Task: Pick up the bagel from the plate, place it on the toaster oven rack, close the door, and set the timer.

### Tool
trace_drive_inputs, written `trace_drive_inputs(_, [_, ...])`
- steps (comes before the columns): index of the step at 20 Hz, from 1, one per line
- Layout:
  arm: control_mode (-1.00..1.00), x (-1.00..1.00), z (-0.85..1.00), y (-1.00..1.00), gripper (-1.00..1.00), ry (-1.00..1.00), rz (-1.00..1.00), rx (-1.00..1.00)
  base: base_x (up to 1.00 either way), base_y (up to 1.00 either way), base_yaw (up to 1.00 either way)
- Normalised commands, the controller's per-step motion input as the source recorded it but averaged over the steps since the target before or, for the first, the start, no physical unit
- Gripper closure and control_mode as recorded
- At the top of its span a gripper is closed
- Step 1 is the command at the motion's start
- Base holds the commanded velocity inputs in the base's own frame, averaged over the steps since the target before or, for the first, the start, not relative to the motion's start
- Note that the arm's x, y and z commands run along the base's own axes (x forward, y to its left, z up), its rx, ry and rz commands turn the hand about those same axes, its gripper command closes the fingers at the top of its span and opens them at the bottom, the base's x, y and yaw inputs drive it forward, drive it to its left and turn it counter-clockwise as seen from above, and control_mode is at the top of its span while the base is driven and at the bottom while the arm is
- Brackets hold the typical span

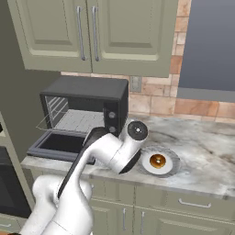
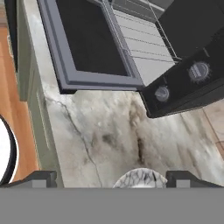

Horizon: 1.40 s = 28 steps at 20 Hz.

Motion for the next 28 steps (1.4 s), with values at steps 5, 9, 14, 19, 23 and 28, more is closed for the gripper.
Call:
trace_drive_inputs(5, [-1.0,0.11,-0.19,-0.37,-1.0,0.01,0.01,0.02,0.0,0.0,0.0])
trace_drive_inputs(9, [-1.0,0.37,-0.11,0.0,-1.0,0.14,-0.13,0.0,0.0,0.0,0.0])
trace_drive_inputs(14, [-1.0,0.65,-0.22,0.0,-1.0,0.23,-0.26,-0.04,0.0,0.0,0.0])
trace_drive_inputs(19, [-1.0,0.3,-0.35,-0.08,-1.0,0.13,-0.3,-0.04,0.0,0.0,0.0])
trace_drive_inputs(23, [-1.0,0.07,-0.31,-0.08,-1.0,0.07,-0.33,-0.03,0.0,0.0,0.0])
trace_drive_inputs(28, [-1.0,0.01,-0.21,-0.13,-1.0,0.03,-0.37,0.0,0.0,0.0,0.0])
